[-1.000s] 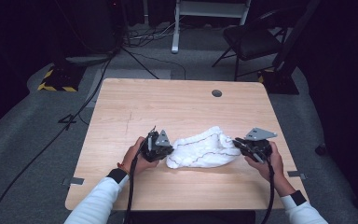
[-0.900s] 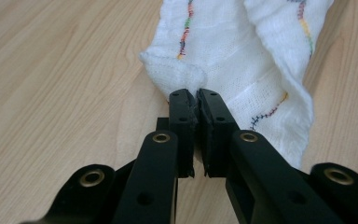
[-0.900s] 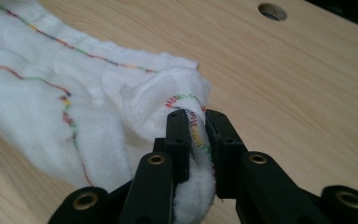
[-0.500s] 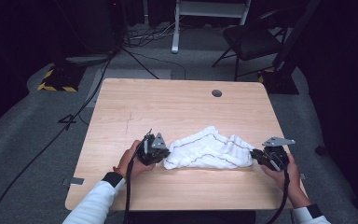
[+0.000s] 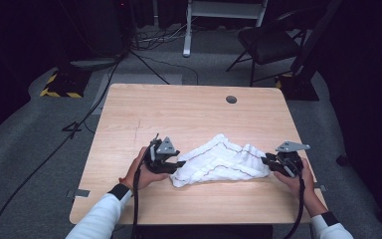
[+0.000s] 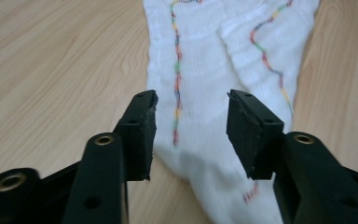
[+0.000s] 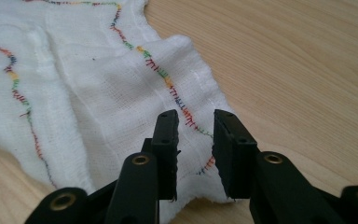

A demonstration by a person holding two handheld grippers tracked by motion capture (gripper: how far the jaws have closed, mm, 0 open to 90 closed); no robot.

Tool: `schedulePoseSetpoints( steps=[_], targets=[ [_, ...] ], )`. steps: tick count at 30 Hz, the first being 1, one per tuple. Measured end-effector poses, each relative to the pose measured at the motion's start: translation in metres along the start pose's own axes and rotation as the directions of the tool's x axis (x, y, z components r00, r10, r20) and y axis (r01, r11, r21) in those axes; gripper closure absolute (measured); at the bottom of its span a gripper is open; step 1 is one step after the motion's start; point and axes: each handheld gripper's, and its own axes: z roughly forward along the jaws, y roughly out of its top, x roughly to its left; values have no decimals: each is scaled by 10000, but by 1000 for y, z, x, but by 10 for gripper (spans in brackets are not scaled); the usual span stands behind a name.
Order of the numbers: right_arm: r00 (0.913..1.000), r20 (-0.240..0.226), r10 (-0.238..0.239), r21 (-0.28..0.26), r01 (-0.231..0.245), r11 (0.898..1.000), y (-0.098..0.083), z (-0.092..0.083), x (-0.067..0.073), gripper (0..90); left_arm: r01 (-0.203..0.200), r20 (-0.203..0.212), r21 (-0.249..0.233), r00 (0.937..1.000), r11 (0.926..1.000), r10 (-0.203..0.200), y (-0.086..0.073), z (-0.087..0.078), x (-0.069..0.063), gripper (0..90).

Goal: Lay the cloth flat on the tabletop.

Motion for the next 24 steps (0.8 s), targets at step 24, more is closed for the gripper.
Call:
schedulePoseSetpoints(
  steps=[24],
  targets=[
    [9998, -2, -195, 750, 194, 9970, -3, 24, -2, 665, -204, 723, 1724, 9974, 9848, 80, 77, 134, 37, 653]
  ],
)
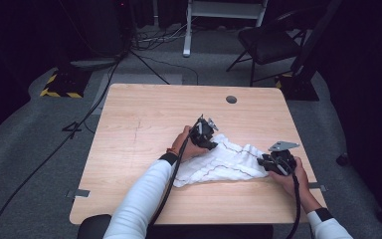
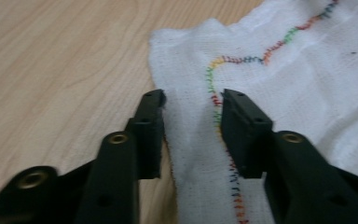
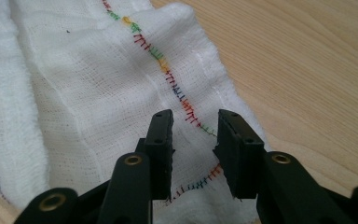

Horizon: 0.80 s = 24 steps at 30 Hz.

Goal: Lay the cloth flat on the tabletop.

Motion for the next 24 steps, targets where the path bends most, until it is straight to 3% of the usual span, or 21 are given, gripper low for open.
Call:
schedulePoseSetpoints(
  steps=[2, 4, 7, 11, 14, 18, 20, 22, 24],
  targets=[
    [10000, 15, -38, 2, 38, 10000, 0, 0, 0, 667, -216, 136, -11, 9997, 9998, 217, 0, 0, -1, 775],
    [10000, 77, -54, 36, 54, 10000, 1, 0, 0, 668, -208, 13, 79, 9998, 9998, 208, 0, -1, -2, 852],
    [9995, 303, -81, 78, 79, 9999, 1, 0, -2, 673, -142, -434, 242, 9989, 9996, 152, -3, -6, 2, 866],
    [9985, 554, -41, 73, 37, 10000, 3, 3, -7, 665, 203, -544, -57, 9983, 9998, -206, -14, -18, 12, 867],
    [9948, 1018, -56, 209, 35, 9998, 10, 8, -11, 652, 314, -680, -276, 9971, 9991, -332, -20, -29, 17, 867],
    [9930, 1183, 61, 101, -73, 9999, 23, 20, -16, 628, 458, -970, -350, 9941, 9983, -490, -31, -39, 24, 867],
    [9913, 1317, -71, -146, 91, 9999, 32, 23, -13, 625, 572, -1270, -363, 9900, 9977, -614, -36, -43, 26, 867],
    [9939, 1102, 94, -532, -35, 9986, 41, 22, -9, 607, 770, -1326, -597, 9876, 9952, -844, -40, -48, 29, 867],
    [9981, 611, -10, -1046, 74, 9945, 51, 19, 0, 599, 697, -1414, -710, 9868, 9950, -792, -43, -52, 28, 866]
  ],
)
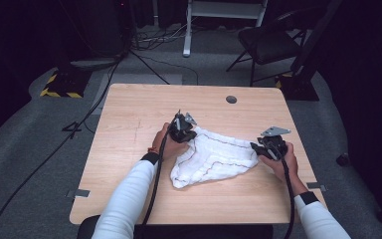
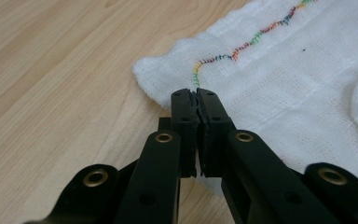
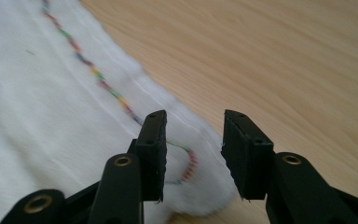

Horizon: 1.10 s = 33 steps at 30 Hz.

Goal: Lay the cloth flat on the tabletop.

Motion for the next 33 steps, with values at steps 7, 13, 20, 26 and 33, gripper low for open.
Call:
schedulePoseSetpoints(
  steps=[7, 13, 20, 26, 33],
  targets=[
    [9764, -1773, -1231, -293, 1198, 9924, 30, 10, 64, 567, 167, -148, -84, 9997, 9998, -169, -14, -4, 1, 866],
    [9535, -2578, -1560, 351, 1706, 9847, 39, 33, 99, 512, 6, -302, 2, 9995, 10000, -6, -19, 1, -1, 866],
    [9451, -3074, -1109, 876, 1441, 9857, 37, 47, 102, 613, 93, -491, 81, 9988, 9999, -89, -22, 2, 3, 869],
    [9388, -2865, -1911, 525, 2145, 9753, 35, 38, 108, 810, 185, -751, 52, 9970, 9998, -181, -24, 1, 8, 870],
    [9437, -2586, -2065, -186, 2089, 9778, 41, 22, 95, 866, 806, -1156, 51, 9901, 9967, -794, -34, -9, 30, 870]
  ],
)
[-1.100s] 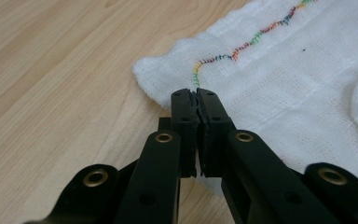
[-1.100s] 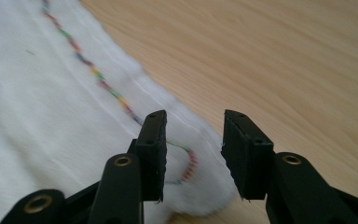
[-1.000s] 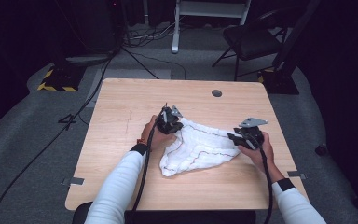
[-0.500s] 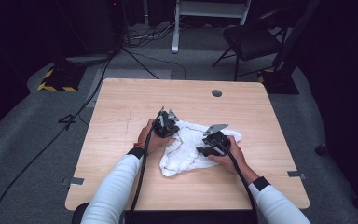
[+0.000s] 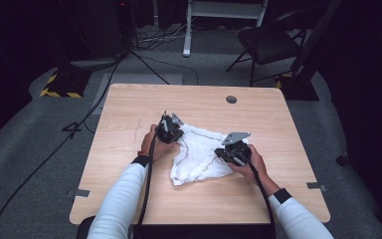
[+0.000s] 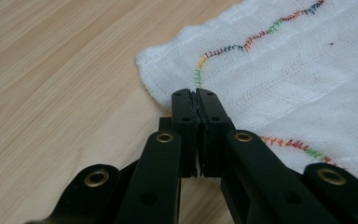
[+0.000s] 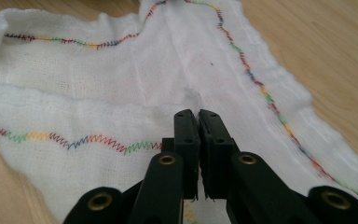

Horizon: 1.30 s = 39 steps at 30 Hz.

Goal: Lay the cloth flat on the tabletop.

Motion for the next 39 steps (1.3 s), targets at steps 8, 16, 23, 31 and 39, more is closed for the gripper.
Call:
schedulePoseSetpoints(
  steps=[8, 16, 23, 31, 39],
  targets=[
    [9997, -244, 49, -791, -68, 9968, -9, -32, -12, 866, 565, -542, 145, 9970, 9983, -556, -10, -12, 21, 870],
    [9982, -590, -145, -851, 94, 9963, -39, -71, -15, 865, 758, -522, 280, 9959, 9967, -743, -19, -20, 26, 856],
    [9978, -661, 90, -649, -133, 9978, -67, -88, -13, 854, 666, -447, -136, 9967, 9977, -672, -21, -44, 5, 454],
    [9965, -698, 470, -435, -501, 9978, -90, -97, -9, 855, -547, 1723, -961, 9825, 9939, 708, -31, -78, -58, 316],
    [9984, -353, 433, -277, -443, 9986, -93, -90, -1, 698, -1892, 2744, 59, 9445, 9819, 1804, -39, -59, -99, 416]
  ],
)
